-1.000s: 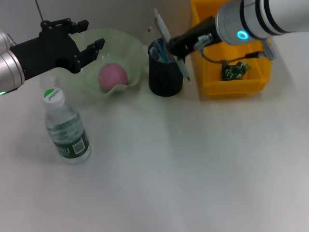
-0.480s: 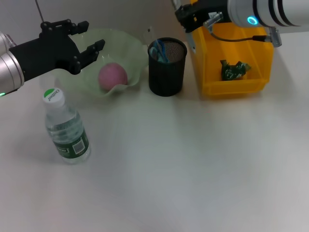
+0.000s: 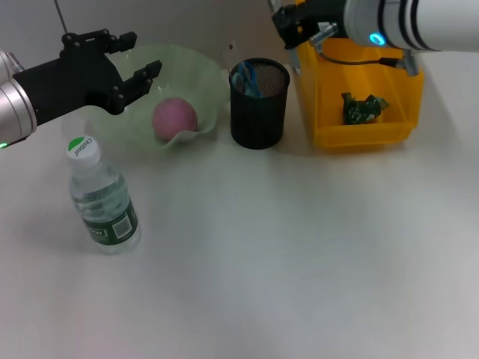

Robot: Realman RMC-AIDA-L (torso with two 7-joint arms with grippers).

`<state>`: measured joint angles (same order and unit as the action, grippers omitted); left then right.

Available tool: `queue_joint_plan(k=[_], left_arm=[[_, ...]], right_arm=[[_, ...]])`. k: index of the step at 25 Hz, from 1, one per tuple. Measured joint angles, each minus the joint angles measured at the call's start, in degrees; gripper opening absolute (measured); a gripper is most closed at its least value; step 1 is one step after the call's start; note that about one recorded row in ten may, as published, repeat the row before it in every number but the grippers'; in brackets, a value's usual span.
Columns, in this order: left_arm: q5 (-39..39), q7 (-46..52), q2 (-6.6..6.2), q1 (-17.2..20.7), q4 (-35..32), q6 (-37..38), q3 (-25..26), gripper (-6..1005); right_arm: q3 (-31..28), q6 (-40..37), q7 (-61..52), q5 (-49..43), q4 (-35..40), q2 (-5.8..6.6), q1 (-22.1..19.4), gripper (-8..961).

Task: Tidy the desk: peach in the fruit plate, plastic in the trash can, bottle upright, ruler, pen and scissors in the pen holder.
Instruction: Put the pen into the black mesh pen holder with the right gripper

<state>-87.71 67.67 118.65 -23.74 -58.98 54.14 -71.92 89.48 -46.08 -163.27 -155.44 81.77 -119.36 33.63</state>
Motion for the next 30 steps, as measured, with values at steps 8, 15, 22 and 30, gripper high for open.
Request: queue_joint_plan(k=[8,15,22,30], left_arm=[[0.0,0.0,0.0,-0.3,0.2,0.0,-0.2,500],[0.0,0.0,0.0,-0.2,0.3,0.0,-0.2,499],[0.0,0.0,0.0,-0.2,0.1,0.0,-0.2,499],[0.0,0.0,0.0,-0.3,0.2,0.1,-0.2,500]], right_arm=[[3.2,9.1,0.0,0.2,-7.0,-0.09,2.6,128],[4.6,11.5,-0.2,0.5,-11.3,-0.24,4.4,129],[5.9,12.7,-0.3,0.7,-12.9,-0.34,4.1,129],[7.0,14.2,-0.2,0.7,-15.0,-0.34,4.3,130]])
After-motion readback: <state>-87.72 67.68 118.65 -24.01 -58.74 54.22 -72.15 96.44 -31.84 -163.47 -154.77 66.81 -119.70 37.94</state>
